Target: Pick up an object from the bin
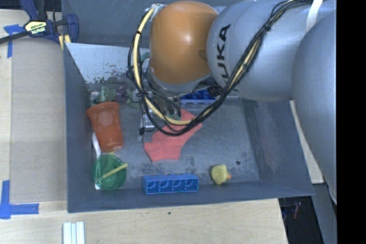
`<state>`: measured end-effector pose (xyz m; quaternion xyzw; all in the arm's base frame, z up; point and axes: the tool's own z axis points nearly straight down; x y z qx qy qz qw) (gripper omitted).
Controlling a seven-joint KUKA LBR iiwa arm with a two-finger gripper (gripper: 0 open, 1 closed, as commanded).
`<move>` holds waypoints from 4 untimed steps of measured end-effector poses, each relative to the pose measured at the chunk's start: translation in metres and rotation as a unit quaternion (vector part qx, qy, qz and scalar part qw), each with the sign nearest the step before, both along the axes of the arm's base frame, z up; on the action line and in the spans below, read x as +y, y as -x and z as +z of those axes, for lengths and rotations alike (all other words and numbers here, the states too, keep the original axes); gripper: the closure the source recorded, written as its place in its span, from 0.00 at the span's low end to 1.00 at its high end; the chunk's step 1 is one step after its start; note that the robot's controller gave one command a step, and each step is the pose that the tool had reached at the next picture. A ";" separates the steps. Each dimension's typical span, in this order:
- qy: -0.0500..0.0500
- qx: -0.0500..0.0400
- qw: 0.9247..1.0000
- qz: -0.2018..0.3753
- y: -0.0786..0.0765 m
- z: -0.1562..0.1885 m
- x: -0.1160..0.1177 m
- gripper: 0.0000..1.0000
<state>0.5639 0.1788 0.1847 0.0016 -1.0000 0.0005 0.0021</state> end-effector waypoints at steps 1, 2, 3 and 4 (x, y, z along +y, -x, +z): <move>-0.001 -0.004 1.000 -0.001 -0.001 0.005 -0.001 0.00; -0.002 -0.006 1.000 -0.008 0.003 -0.060 -0.035 0.00; -0.003 -0.009 1.000 -0.011 -0.003 -0.088 -0.091 0.00; -0.002 -0.004 0.999 0.033 0.008 -0.094 -0.111 1.00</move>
Offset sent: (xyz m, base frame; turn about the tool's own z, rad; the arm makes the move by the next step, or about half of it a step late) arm -0.0071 -0.0540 -0.0962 0.0266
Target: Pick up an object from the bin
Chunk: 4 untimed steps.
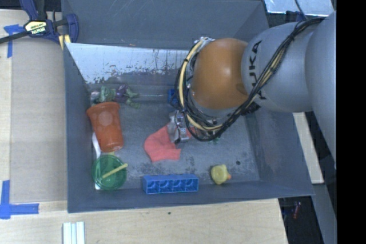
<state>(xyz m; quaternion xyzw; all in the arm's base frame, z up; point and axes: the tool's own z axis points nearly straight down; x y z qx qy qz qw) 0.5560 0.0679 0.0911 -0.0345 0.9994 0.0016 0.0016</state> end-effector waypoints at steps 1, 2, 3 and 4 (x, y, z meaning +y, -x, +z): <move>0.000 0.000 1.000 0.000 0.000 0.000 0.000 0.00; 0.000 0.000 1.000 0.000 0.000 0.000 0.000 1.00; 0.000 0.000 1.000 -0.001 0.000 0.000 0.000 1.00; -0.001 -0.006 1.000 -0.018 -0.010 0.134 -0.001 0.00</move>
Offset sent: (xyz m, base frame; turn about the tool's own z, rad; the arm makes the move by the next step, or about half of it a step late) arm 0.0000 0.0000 0.0000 0.0000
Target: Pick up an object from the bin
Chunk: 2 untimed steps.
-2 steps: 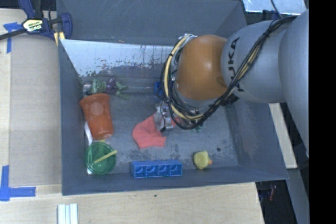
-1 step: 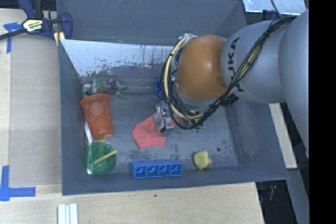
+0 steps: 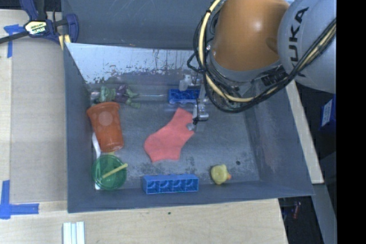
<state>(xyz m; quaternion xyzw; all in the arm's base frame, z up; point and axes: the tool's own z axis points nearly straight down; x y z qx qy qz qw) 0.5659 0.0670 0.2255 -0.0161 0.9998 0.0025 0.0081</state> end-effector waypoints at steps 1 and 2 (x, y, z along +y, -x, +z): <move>0.001 0.005 1.000 -0.001 0.002 -0.005 -0.001 0.00; 0.001 0.001 0.999 0.035 0.015 -0.059 0.002 0.00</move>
Offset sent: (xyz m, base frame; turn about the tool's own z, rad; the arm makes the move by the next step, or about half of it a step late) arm -0.0298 0.0049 -0.1126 -0.1380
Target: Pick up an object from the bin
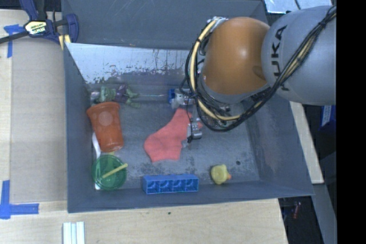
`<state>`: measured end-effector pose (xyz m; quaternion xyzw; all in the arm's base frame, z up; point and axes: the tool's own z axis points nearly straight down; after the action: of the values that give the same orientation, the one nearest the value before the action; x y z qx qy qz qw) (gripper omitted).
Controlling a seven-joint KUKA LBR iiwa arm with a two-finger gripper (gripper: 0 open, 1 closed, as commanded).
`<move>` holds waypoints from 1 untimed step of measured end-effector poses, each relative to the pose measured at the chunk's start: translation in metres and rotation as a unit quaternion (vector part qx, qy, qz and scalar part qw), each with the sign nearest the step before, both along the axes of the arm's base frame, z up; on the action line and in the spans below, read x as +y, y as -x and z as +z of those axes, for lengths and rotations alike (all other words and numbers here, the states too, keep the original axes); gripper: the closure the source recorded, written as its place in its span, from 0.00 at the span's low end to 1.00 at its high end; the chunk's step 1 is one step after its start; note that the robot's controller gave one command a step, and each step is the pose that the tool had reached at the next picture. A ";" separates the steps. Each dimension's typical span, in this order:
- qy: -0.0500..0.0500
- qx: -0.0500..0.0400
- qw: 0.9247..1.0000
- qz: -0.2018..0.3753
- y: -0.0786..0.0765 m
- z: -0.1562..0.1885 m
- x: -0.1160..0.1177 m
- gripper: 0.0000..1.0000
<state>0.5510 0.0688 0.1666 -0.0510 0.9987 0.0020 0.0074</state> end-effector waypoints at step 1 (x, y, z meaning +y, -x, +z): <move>0.000 -0.001 1.000 -0.026 0.026 -0.065 -0.011 0.00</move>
Offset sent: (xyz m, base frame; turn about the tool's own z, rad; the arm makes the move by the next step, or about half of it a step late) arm 0.0048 -0.0222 -0.0966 0.0152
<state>0.5246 0.0578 0.1016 -0.0247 0.9997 0.0022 0.0084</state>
